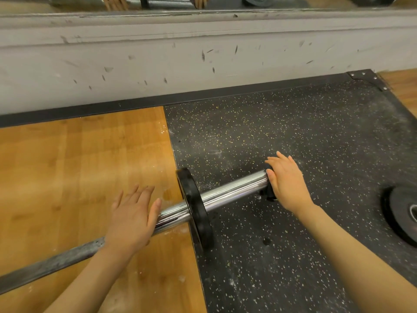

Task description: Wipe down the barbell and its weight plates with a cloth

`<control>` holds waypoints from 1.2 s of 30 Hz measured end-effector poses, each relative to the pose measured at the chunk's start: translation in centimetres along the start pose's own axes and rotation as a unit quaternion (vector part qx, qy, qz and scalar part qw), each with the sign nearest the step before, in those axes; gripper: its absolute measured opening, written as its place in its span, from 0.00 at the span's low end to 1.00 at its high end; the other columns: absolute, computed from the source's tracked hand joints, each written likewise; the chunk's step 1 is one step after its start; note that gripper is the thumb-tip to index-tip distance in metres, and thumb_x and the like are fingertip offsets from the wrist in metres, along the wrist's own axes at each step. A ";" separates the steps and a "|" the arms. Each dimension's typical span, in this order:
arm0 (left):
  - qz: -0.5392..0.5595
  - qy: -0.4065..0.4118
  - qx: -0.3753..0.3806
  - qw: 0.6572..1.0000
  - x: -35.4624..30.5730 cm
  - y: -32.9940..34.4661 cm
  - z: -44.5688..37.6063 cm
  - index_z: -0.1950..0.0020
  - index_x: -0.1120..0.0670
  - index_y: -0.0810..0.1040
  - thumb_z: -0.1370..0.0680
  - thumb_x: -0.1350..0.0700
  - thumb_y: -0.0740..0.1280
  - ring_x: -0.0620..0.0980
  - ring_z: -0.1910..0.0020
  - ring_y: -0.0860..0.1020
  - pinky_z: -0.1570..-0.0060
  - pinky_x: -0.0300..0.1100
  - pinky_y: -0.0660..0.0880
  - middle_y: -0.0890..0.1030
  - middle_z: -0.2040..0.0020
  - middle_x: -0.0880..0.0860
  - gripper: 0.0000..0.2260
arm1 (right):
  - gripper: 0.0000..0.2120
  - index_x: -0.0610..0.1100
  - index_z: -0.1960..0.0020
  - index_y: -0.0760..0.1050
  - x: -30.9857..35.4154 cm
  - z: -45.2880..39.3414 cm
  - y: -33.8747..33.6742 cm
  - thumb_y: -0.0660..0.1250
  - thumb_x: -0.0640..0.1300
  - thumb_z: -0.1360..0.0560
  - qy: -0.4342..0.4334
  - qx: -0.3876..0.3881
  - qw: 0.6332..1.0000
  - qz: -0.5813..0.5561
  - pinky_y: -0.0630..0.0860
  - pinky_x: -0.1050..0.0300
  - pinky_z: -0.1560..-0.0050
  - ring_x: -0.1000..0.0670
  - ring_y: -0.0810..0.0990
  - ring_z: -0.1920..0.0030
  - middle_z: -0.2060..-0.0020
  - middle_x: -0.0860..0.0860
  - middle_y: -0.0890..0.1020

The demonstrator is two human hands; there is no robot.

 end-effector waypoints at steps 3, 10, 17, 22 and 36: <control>-0.002 -0.004 -0.014 1.000 0.5 -0.3 -1.4 0.27 0.53 0.69 0.23 0.37 0.34 0.50 0.25 0.62 0.26 0.51 0.52 0.73 0.30 0.52 0.37 | 0.16 0.37 0.33 0.72 2.0 -0.5 0.6 0.59 0.42 0.18 -0.014 0.002 1.000 -0.027 0.50 0.52 0.25 0.42 0.64 0.26 0.34 0.43 0.75; 0.030 -0.057 -0.055 0.996 2.8 -1.5 -5.1 0.28 0.54 0.70 0.21 0.39 0.40 0.53 0.26 0.64 0.26 0.52 0.53 0.73 0.30 0.54 0.33 | 0.20 0.36 0.29 0.68 8.1 -0.9 2.3 0.57 0.44 0.17 -0.054 -0.031 0.995 -0.080 0.58 0.45 0.25 0.44 0.59 0.24 0.28 0.43 0.68; -0.002 -0.019 -0.049 0.999 1.0 -1.0 -3.7 0.25 0.53 0.67 0.21 0.40 0.36 0.51 0.24 0.61 0.25 0.51 0.50 0.68 0.26 0.52 0.34 | 0.25 0.40 0.23 0.59 10.0 -2.4 4.0 0.48 0.50 0.17 -0.051 -0.050 0.995 -0.065 0.49 0.47 0.23 0.45 0.49 0.22 0.23 0.45 0.58; -0.038 -0.007 -0.048 0.998 1.0 -0.5 -4.2 0.27 0.55 0.70 0.20 0.42 0.40 0.52 0.26 0.65 0.27 0.51 0.54 0.72 0.28 0.53 0.31 | 0.25 0.40 0.25 0.63 9.8 -3.3 4.3 0.50 0.50 0.18 -0.052 -0.047 0.997 -0.044 0.51 0.43 0.23 0.44 0.53 0.22 0.26 0.45 0.65; -0.016 -0.012 -0.064 0.998 1.7 -1.0 -5.9 0.31 0.57 0.74 0.19 0.43 0.42 0.55 0.29 0.69 0.28 0.53 0.59 0.76 0.33 0.56 0.30 | 0.26 0.36 0.35 0.73 4.7 -7.4 1.8 0.46 0.51 0.20 0.037 -0.089 0.993 -0.062 0.55 0.40 0.25 0.40 0.62 0.26 0.35 0.41 0.75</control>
Point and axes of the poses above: each hand's wrist, its own z-axis away from the middle knuckle, its own y-axis out of the palm, x = y × z, the point moved 6 cm from there along -z, towards the middle knuckle
